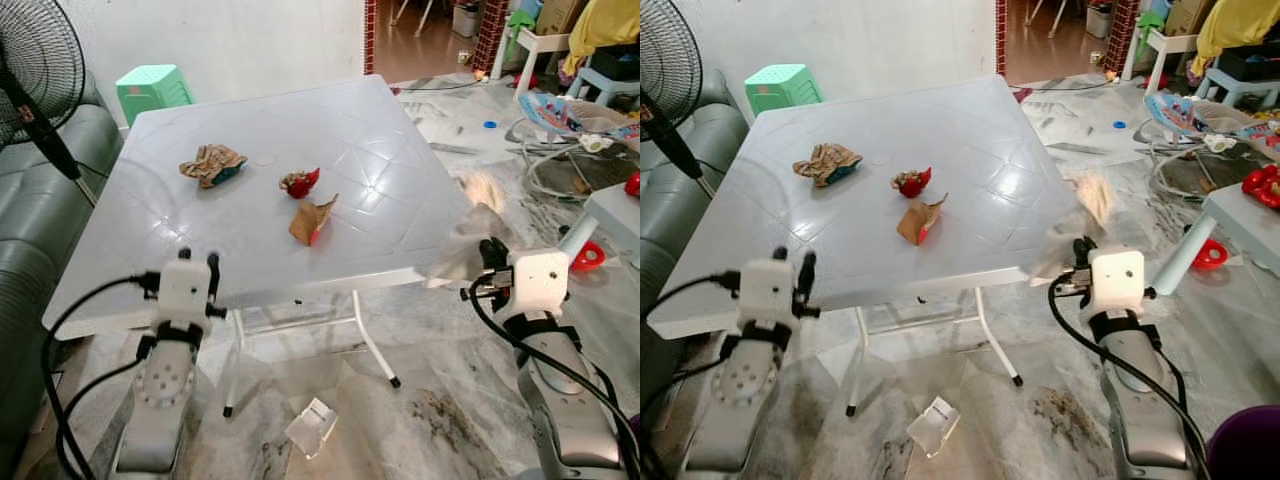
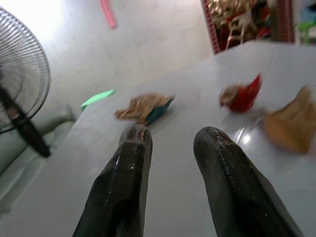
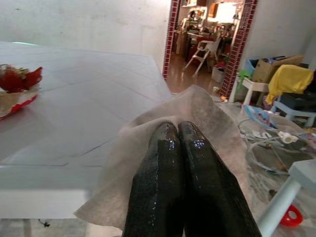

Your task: Picking trash to rubbish bin

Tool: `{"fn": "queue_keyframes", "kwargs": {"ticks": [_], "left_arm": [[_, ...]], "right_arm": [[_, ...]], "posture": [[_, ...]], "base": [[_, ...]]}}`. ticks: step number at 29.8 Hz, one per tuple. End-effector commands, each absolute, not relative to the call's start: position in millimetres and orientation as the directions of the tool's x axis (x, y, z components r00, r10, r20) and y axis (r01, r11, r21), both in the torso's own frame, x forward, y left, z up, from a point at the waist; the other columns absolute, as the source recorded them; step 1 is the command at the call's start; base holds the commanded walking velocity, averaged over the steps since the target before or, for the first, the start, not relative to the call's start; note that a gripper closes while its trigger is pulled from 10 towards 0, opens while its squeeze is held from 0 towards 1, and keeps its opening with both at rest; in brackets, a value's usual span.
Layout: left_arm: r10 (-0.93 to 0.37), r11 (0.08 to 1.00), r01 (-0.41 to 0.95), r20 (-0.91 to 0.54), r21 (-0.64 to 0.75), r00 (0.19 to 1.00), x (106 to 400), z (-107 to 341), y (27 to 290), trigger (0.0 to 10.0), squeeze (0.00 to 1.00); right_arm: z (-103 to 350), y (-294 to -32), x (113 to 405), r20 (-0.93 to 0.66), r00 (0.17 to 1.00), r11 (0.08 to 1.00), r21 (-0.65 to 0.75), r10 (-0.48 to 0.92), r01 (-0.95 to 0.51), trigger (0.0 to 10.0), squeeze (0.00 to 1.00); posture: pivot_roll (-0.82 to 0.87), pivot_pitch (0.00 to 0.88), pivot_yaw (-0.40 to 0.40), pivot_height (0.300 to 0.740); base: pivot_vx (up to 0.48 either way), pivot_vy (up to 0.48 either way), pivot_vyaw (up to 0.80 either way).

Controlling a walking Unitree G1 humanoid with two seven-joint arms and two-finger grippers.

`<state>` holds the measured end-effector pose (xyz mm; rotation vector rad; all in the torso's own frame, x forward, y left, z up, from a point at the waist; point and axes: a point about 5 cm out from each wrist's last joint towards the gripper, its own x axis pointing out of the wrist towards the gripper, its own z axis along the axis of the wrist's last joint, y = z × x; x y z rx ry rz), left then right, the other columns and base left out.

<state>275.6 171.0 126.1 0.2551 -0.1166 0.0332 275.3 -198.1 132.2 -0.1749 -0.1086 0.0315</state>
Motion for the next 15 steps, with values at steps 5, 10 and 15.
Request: {"fn": "queue_keyframes", "kwargs": {"ticks": [5, 10, 15], "left_arm": [[0.022, 0.973, -0.05, 0.126, 0.225, 0.992, 282, 129, 165, 10.0, 0.0], [0.03, 0.976, -0.053, 0.11, 0.212, 0.993, 281, 126, 167, 10.0, 0.0], [0.011, 0.977, -0.031, 0.098, 0.209, 0.995, 284, 124, 166, 10.0, 0.0]], "right_arm": [[147, -186, 290, 0.157, 0.983, 0.98, -0.189, 0.096, -0.066, 0.0, 0.0], [148, -184, 288, 0.155, 0.973, 0.961, -0.246, 0.17, -0.129, 0.0, 0.0], [152, -218, 283, 0.118, 0.969, 0.918, -0.361, 0.218, -0.163, 0.0, 0.0]], "posture": [[-0.03, 0.004, 0.049, 0.74], [-0.03, 0.009, 0.063, 0.74], [-0.05, 0.014, 0.08, 0.74]], "base": [[0.0, 0.0, 0.0], [0.0, 0.0, 0.0], [0.0, 0.0, 0.0]]}}
